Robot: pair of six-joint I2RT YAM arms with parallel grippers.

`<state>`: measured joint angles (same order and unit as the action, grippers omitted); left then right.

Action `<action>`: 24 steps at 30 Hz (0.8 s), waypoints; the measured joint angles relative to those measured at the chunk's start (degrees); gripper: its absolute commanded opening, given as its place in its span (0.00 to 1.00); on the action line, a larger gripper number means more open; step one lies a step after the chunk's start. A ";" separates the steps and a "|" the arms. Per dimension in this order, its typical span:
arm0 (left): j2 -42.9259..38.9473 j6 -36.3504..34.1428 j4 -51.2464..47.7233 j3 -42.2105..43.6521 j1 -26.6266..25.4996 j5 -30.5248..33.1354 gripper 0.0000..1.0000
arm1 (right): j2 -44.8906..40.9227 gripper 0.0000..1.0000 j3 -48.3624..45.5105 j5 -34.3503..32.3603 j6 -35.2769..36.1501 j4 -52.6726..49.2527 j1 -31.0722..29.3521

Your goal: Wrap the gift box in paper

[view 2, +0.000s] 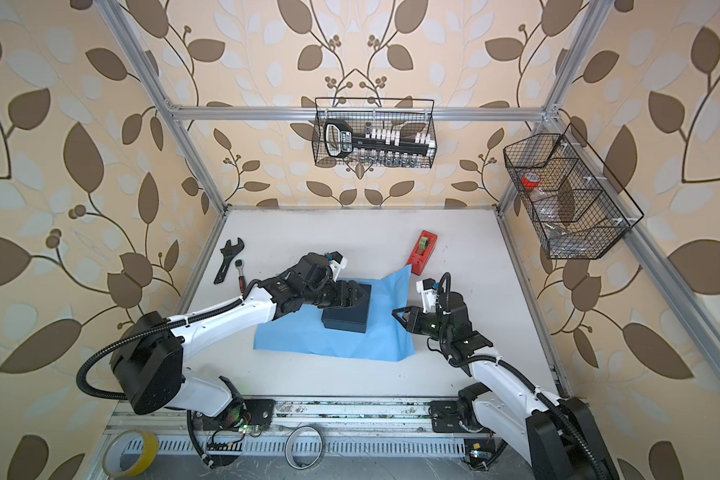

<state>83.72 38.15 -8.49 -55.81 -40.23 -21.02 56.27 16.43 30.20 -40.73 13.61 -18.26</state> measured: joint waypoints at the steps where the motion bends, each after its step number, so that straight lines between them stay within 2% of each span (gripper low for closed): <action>1: 0.00 0.13 0.09 -0.63 -0.35 -0.02 0.82 | 0.24 0.24 0.22 -0.28 -0.22 0.55 -0.61; 10: 4.48 0.81 0.52 -7.78 -4.13 -0.04 0.82 | 3.87 0.26 0.63 -2.40 -1.88 4.33 -5.03; 18: 9.73 0.76 -0.42 -11.43 -4.81 0.11 0.81 | 6.56 0.26 0.63 -3.26 -2.97 7.28 -6.78; 24: 12.90 -0.20 -3.69 -15.72 -5.22 1.88 0.69 | 7.87 0.27 0.85 -3.48 -3.41 8.90 -7.52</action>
<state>96.62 37.95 -12.19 -71.53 -45.45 -19.14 64.14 17.28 26.72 -44.14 22.50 -25.78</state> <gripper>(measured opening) 0.708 0.266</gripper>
